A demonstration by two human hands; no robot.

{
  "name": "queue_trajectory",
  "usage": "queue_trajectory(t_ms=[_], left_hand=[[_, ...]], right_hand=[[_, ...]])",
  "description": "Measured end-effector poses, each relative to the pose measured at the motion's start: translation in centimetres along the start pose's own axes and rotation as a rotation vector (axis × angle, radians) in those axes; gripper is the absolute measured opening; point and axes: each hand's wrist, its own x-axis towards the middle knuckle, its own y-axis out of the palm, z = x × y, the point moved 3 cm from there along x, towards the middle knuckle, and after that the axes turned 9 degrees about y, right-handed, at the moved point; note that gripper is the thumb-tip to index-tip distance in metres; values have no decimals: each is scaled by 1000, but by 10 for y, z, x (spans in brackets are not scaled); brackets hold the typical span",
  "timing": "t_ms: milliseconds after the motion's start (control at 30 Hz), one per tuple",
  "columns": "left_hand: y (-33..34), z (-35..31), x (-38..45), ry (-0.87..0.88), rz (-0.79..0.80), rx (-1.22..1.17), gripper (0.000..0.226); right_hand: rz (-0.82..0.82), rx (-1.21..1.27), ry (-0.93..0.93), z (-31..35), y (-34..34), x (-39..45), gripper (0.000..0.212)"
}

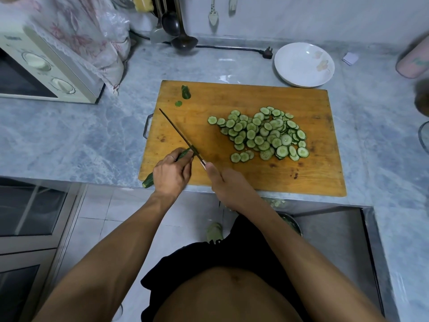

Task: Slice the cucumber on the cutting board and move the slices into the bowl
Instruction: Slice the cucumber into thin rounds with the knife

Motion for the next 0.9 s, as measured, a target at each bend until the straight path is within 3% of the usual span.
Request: queue_trajectory(t_ms=[500, 900], left_hand=[[1, -2, 1, -12, -5, -13, 36], [10, 3, -2, 13, -15, 38, 22]], right_hand=[[42, -26, 10, 4, -2, 1, 66], [20, -45, -13, 8, 11, 30, 64]])
